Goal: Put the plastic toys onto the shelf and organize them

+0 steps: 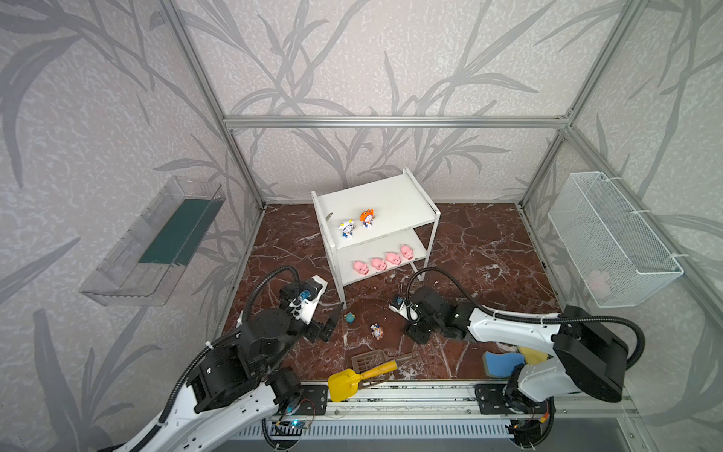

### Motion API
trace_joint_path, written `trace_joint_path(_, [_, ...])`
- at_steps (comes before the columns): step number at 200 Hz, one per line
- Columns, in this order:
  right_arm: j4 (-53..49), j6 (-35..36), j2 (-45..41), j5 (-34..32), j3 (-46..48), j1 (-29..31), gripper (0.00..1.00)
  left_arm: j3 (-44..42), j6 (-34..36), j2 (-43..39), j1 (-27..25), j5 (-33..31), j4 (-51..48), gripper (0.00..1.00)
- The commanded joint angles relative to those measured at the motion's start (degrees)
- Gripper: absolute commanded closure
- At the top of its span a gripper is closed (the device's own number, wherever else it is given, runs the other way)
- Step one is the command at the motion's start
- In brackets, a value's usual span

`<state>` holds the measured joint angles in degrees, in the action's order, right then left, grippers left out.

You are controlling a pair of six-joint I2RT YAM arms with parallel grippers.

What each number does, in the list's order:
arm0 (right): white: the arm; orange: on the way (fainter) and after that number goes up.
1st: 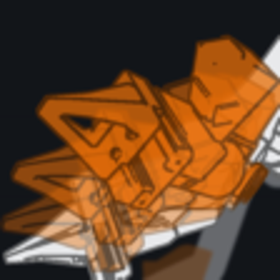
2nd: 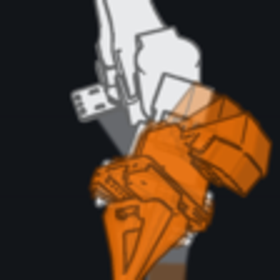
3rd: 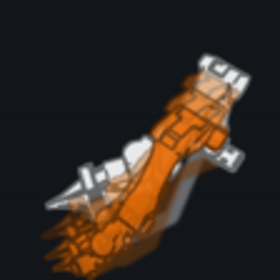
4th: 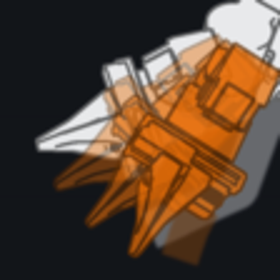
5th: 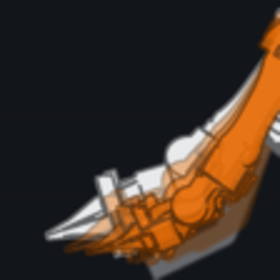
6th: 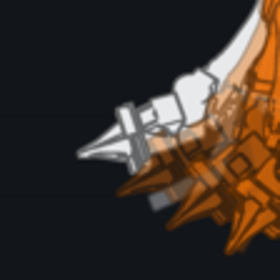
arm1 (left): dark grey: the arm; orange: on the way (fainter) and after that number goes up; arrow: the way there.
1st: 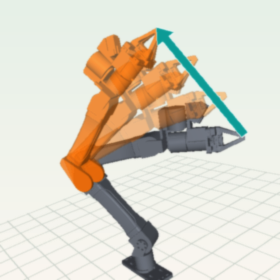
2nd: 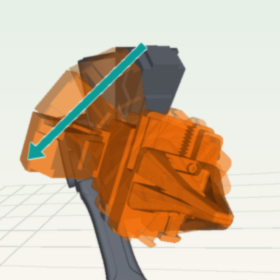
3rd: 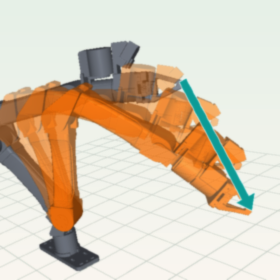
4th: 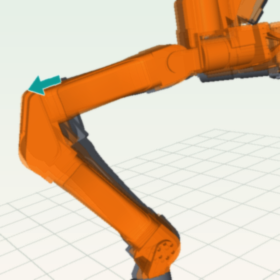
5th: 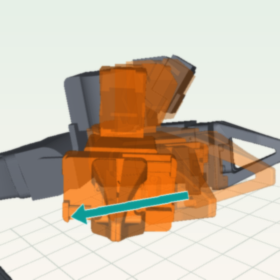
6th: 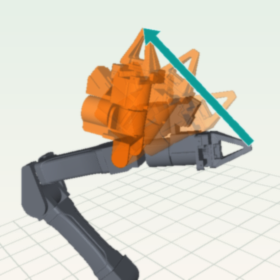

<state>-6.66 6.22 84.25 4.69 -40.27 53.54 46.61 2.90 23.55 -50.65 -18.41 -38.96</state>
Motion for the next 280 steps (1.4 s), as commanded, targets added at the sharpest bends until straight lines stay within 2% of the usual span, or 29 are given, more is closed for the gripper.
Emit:
trace_joint_path(1, [-2.99,1.01,1.29,3.33,-3.0,-0.28,0.4,-0.16,-0.04,-0.52,0.36,0.13,0.29,0.01])
trace_joint_path(32, [1.61,-2.65,3.42,11.39,-3.66,-0.24,0.34,-0.38,-0.09,-1.05,0.37,0.33,0.37,0.01])
trace_joint_path(46, [5.01,-5.72,4.87,12.67,-3.7,0.28,0.29,-0.41,-0.07,-1.19,0.34,0.47,0.42,0.01])
trace_joint_path(71, [9.76,-8.98,7.11,10.48,-3.87,2.44,0.23,-0.46,-0.08,-1.16,0.46,0.75,0.43,0.01])
trace_joint_path(136, [15.53,-13.03,12.28,8.9,-5.06,3.7,0.22,-0.47,-0.14,-1.13,0.6,0.86,0.49,0.01])
trace_joint_path(177, [13.56,-13.55,15.03,2.53,-5.97,3.84,0.21,-0.41,-0.04,-0.78,0.64,1.01,0.59,0.01])
trace_joint_path(213, [9.96,-12.81,14.72,-6.57,-5.27,3.84,0.21,-0.45,-0.16,-0.87,0.7,1.02,0.51,0.01])
trace_joint_path(243, [7.74,-15.59,15.06,-15.1,-5.59,3.68,0.21,-0.31,-0.12,-0.69,0.79,1.19,0.64,0.01])
trace_joint_path(280, [10.08,-15.9,16.57,-15.31,-7.0,2.38,0.21,-0.29,-0.35,-0.63,0.9,1.36,0.66,0.01])
